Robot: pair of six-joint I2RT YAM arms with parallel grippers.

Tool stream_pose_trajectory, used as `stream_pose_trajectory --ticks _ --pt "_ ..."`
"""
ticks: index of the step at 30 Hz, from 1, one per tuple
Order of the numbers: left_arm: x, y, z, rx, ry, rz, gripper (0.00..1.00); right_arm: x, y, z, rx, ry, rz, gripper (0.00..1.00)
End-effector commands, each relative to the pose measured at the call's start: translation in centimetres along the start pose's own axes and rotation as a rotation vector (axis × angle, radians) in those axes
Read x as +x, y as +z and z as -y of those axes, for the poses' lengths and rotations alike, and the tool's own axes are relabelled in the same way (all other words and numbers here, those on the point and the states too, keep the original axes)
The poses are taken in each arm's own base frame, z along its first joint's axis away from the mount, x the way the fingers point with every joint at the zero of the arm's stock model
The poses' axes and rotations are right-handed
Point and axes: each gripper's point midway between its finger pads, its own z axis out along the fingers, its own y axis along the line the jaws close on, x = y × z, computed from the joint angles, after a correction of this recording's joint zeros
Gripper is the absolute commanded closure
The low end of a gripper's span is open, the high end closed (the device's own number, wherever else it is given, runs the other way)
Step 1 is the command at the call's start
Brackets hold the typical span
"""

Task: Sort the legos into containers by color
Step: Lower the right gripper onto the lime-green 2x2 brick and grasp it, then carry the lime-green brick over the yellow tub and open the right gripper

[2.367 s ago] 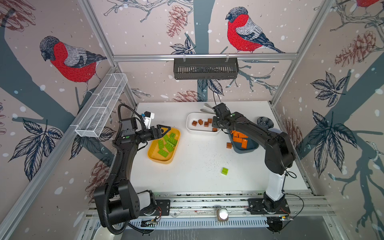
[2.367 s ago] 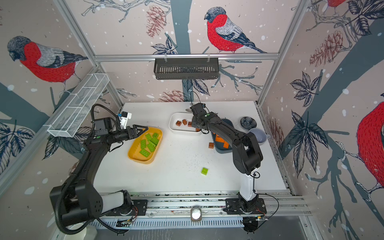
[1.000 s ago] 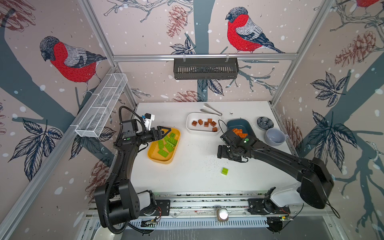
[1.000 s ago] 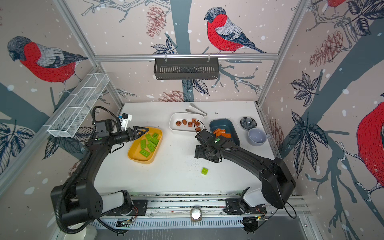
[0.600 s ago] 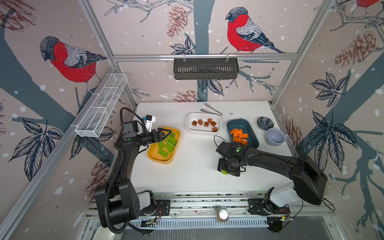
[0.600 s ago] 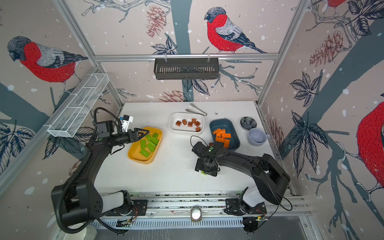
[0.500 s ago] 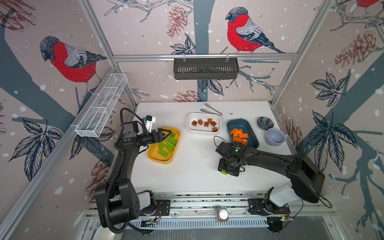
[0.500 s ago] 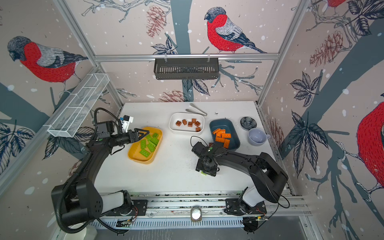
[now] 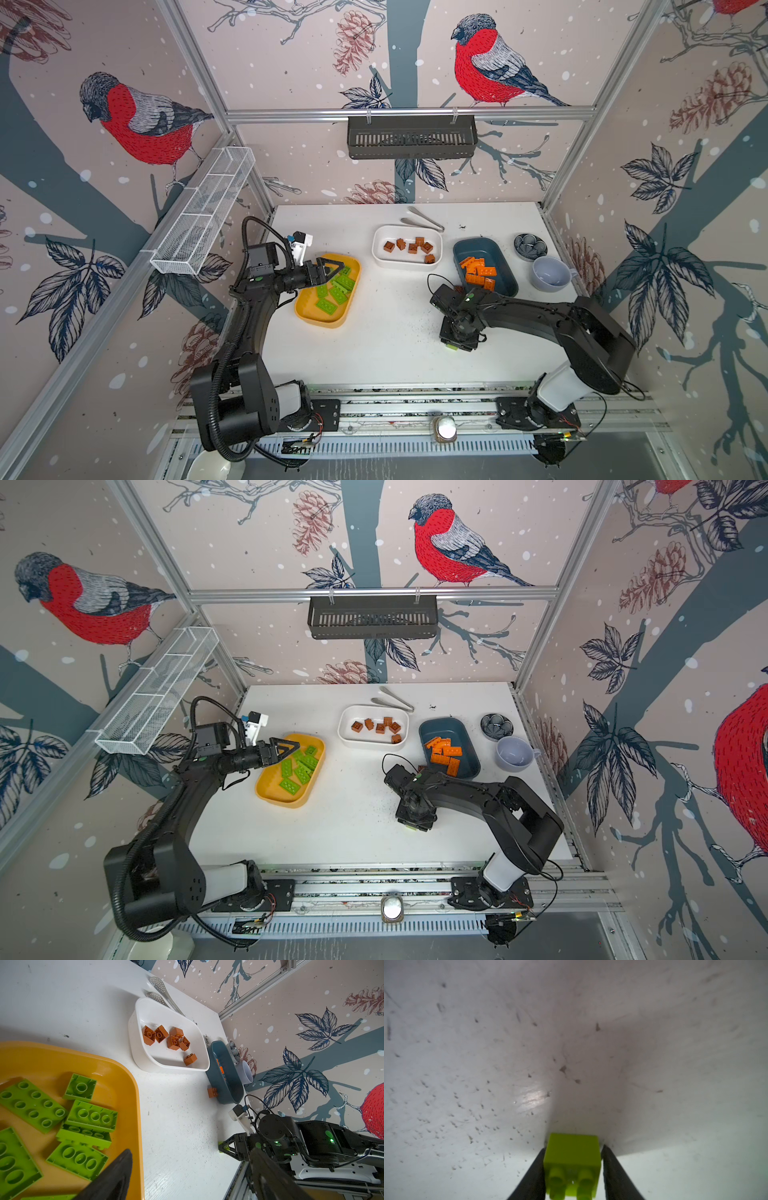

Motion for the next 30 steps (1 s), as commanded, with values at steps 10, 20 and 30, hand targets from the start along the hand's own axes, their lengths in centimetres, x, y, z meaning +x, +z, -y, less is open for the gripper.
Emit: stream_pose_trajectory --ticks 10,20,30 --pt "-0.5 -0.2 0.4 -0.002 0.017 0.004 0.12 -4.0 -4.7 -6.9 -0.126 -0.237 0.181 0.74" --pt "-2.2 -1.3 0.1 -0.081 -0.004 0.047 0.12 -3.3 -12.4 -24.8 -0.626 -0.495 0.231 0.77" --pt "-1.9 -3.3 -1.5 -0.137 -0.066 0.095 0.12 -0.2 -12.0 -34.9 -0.890 -0.542 0.149 0.77"
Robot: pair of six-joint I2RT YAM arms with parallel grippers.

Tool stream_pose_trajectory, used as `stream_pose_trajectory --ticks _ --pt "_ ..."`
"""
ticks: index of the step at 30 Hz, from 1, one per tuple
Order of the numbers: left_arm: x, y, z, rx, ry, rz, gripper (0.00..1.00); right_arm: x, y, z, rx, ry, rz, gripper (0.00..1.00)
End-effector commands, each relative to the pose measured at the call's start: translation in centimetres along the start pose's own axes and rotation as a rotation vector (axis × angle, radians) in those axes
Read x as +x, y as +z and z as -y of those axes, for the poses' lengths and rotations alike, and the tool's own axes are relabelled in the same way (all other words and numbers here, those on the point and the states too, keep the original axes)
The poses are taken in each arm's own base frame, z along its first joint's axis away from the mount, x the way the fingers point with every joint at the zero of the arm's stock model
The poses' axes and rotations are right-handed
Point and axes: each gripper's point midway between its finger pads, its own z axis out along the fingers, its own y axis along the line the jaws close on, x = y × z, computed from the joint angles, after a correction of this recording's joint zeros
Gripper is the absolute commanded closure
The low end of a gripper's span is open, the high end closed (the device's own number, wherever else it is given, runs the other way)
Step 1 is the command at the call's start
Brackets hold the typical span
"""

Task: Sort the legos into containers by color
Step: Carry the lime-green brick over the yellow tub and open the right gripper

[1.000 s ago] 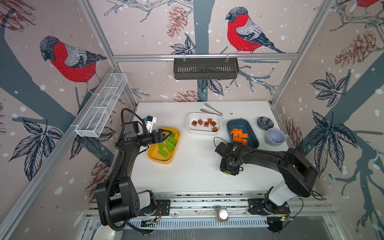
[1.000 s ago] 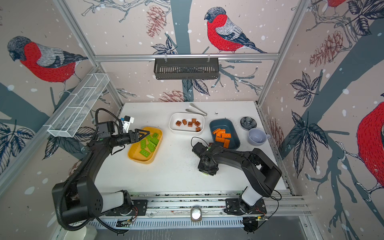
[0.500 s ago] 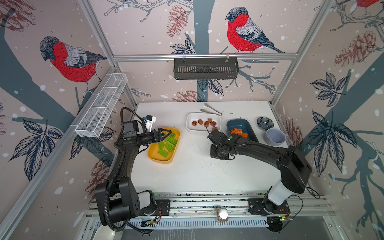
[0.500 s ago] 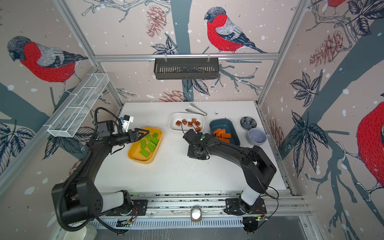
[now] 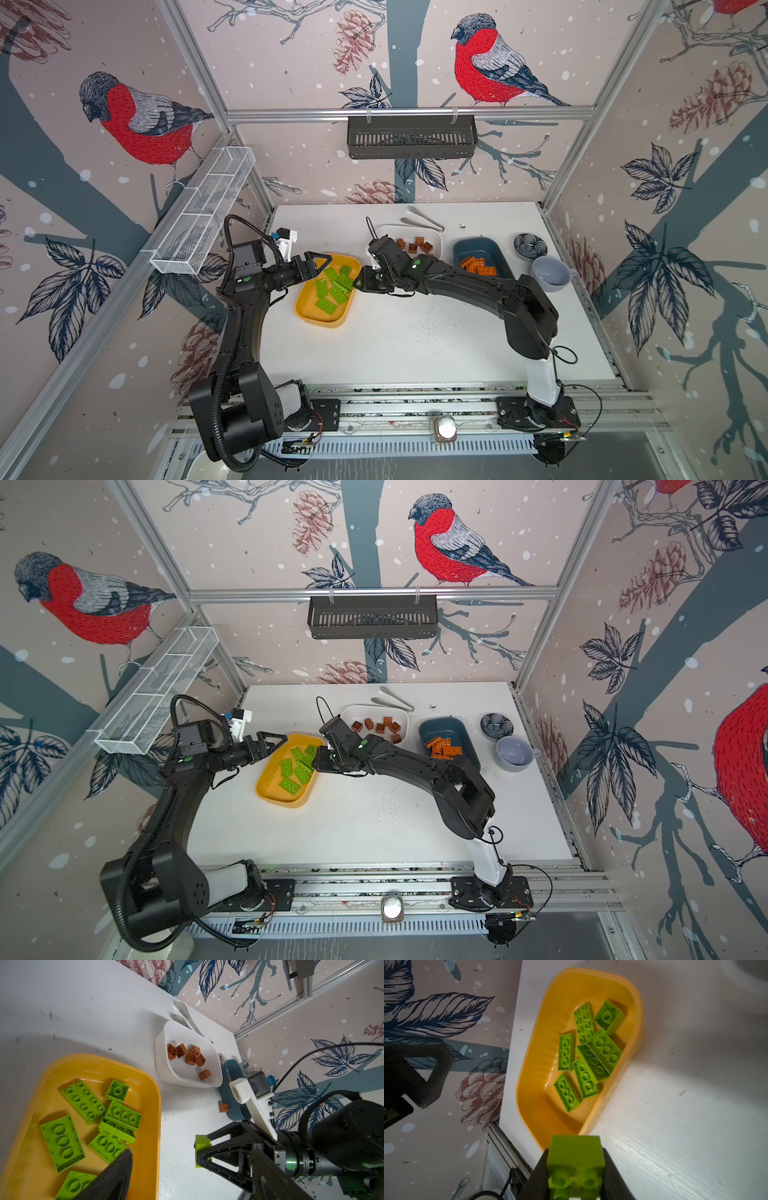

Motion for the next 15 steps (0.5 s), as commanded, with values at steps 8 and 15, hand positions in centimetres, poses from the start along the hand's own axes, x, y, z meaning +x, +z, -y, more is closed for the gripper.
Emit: stream_pose_trajectory --ticks 8,15 --pt "0.5 -0.2 -0.8 -0.023 -0.018 -0.004 0.12 1.0 5.4 -4.4 -0.162 0.007 -0.048 0.68" --pt "0.3 -0.2 -0.8 -0.020 -0.020 -0.005 0.12 -0.3 4.6 -3.0 -0.139 0.019 -0.028 0.34"
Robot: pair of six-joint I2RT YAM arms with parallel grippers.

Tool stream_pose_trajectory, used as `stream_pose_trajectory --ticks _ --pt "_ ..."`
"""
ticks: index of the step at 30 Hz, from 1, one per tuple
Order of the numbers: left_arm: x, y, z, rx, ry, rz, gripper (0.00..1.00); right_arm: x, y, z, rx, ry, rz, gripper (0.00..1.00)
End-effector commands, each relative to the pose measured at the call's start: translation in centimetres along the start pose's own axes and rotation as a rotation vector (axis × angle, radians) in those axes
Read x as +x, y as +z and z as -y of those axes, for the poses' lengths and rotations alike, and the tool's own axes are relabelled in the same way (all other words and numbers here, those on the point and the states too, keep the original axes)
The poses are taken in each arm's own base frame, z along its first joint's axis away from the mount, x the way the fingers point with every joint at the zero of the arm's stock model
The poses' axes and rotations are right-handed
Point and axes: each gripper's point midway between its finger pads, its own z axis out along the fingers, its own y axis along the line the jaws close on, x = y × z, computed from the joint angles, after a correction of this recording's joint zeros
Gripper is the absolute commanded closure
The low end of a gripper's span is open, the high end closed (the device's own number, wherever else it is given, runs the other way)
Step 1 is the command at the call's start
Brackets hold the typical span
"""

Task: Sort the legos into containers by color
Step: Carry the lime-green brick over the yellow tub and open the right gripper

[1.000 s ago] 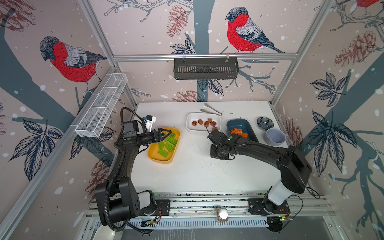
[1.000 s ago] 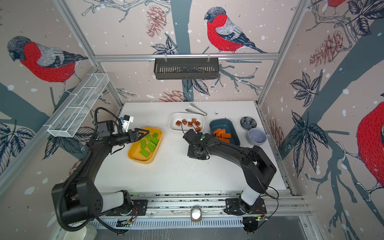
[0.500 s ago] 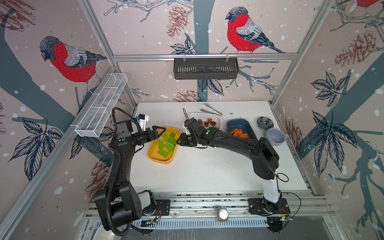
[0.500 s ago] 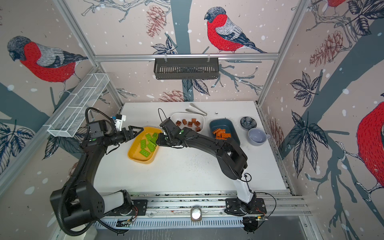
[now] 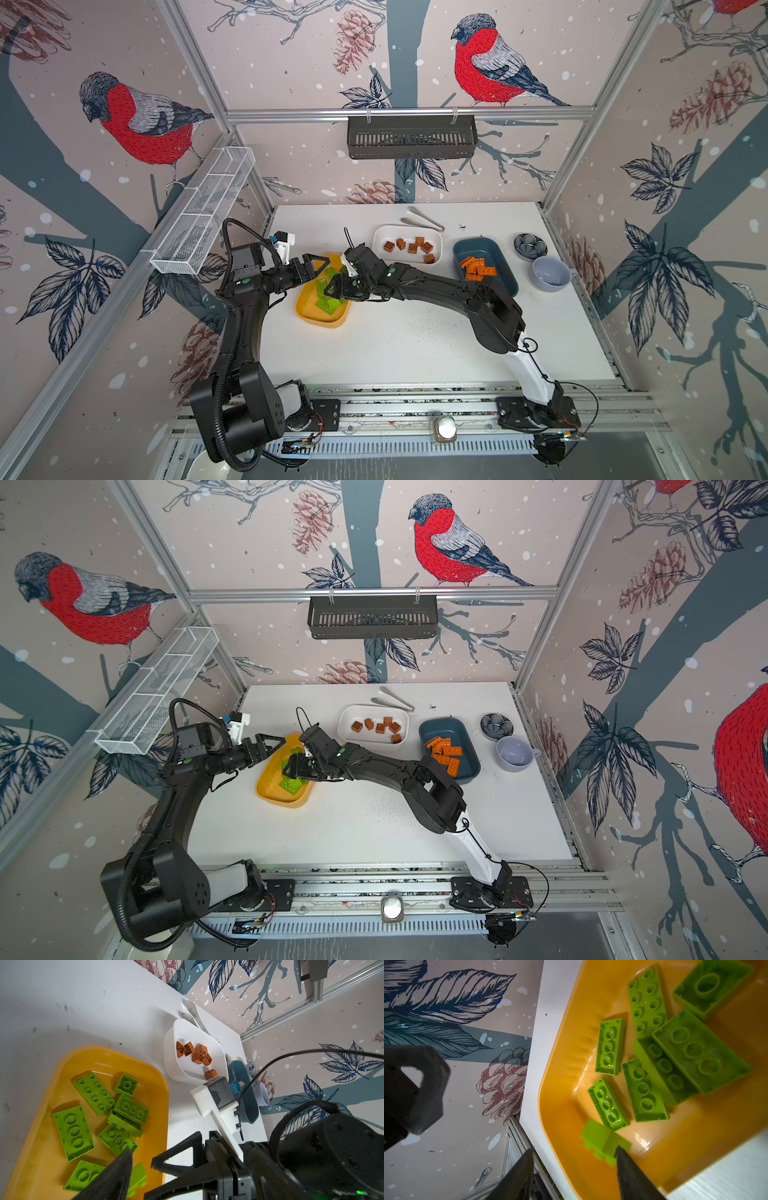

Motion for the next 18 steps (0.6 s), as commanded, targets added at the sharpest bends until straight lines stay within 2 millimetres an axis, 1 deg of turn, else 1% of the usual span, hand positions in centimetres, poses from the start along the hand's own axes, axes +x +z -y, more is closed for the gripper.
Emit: stream_pose_trajectory --ticks 1,2,5,6,9,11,13,16,18 --pt "0.0 -0.1 0.2 0.013 0.009 -0.002 0.12 -1.3 -1.5 -0.5 -0.022 -0.013 0.039 0.32" --pt "-0.1 -0.1 0.2 0.013 0.010 -0.001 0.12 -1.5 -2.0 -0.2 -0.015 -0.011 0.043 0.31" --pt "0.0 0.0 0.3 0.019 0.006 -0.002 0.12 -2.1 -4.5 0.6 0.009 -0.005 0.068 0.31" --pt "-0.1 -0.1 0.3 0.019 0.007 0.000 0.12 -2.2 -5.4 1.1 0.029 -0.003 0.075 0.31" --pt "0.1 0.0 0.3 0.029 0.006 -0.004 0.12 -2.1 -8.6 3.6 0.144 -0.034 0.086 0.29" --pt "0.1 0.1 0.4 0.036 0.002 -0.005 0.12 -2.0 -10.7 6.1 0.262 -0.059 0.086 0.28" --pt "0.1 0.1 0.4 0.043 -0.001 -0.001 0.12 -1.6 -13.1 9.2 0.412 -0.063 0.069 0.26" --pt "0.0 0.2 0.5 0.053 -0.003 0.002 0.12 -1.3 -16.6 13.4 0.633 -0.053 0.075 0.22" --pt "-0.1 0.3 0.4 0.053 -0.007 0.003 0.12 -0.8 -18.3 15.2 0.726 -0.035 0.086 0.19"
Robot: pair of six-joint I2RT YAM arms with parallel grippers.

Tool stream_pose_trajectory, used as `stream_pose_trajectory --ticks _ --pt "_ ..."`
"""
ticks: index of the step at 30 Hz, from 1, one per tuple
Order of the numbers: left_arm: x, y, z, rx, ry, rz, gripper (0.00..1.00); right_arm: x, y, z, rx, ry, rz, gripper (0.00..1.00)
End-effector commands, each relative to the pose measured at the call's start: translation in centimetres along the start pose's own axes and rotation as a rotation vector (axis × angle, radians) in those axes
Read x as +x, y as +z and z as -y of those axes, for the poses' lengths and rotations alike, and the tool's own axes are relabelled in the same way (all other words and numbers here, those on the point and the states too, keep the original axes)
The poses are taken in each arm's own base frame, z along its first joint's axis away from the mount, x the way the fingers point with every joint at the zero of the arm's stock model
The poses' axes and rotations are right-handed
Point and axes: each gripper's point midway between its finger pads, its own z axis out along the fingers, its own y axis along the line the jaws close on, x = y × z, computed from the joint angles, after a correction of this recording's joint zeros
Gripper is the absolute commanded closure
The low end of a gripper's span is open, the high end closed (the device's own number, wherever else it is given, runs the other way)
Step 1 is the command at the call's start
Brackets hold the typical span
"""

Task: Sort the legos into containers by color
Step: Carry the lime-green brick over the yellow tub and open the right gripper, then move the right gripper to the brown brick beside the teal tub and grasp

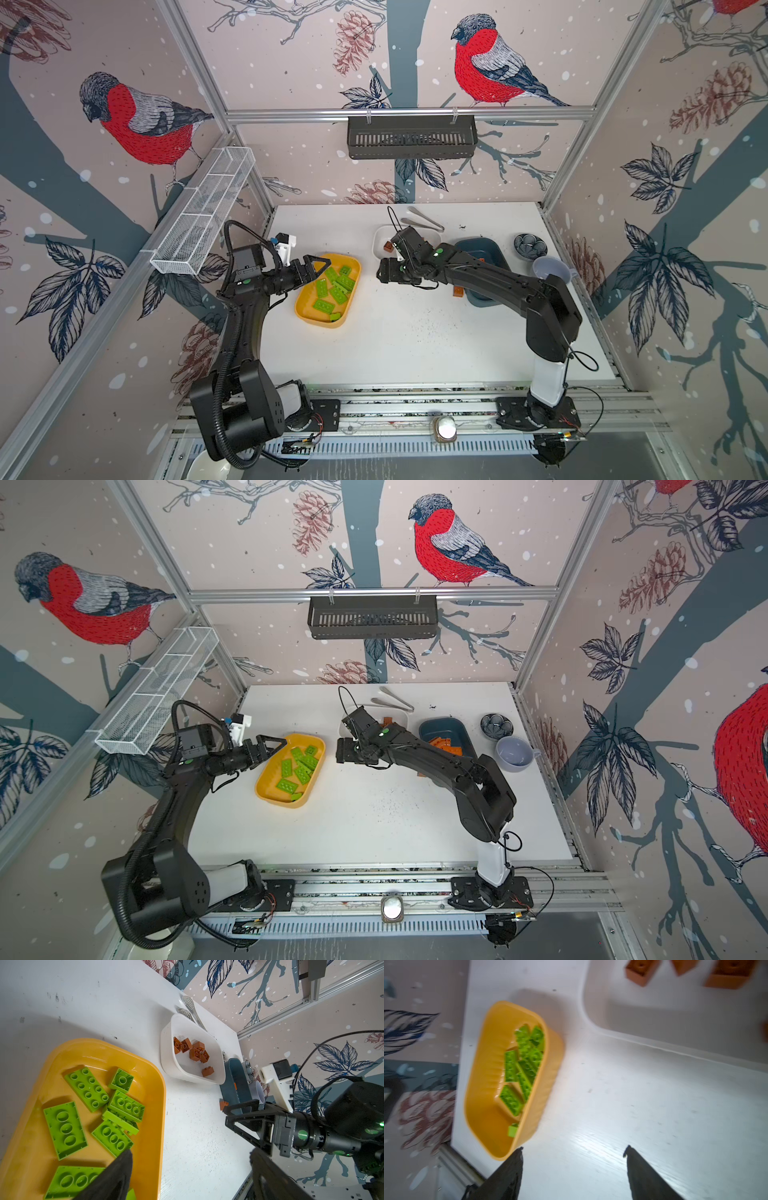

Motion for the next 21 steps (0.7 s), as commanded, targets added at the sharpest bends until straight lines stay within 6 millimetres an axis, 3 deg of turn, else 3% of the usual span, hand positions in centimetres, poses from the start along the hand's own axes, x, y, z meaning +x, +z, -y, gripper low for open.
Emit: stream_pose_trajectory --ticks 1,5,9,21 --pt "-0.6 0.1 0.4 0.029 0.018 0.015 0.12 1.6 -1.5 6.5 0.294 -0.022 -0.013 0.17" --pt "-0.5 0.1 0.4 0.031 0.018 0.011 0.12 2.6 -1.9 11.4 0.466 0.089 0.009 0.15" --pt "-0.3 0.2 0.3 0.029 0.015 0.009 0.12 3.9 -1.2 14.5 0.530 0.145 0.006 0.15" --pt "0.0 0.4 0.0 0.026 0.010 -0.001 0.12 2.9 0.7 18.4 0.619 0.146 0.025 0.16"
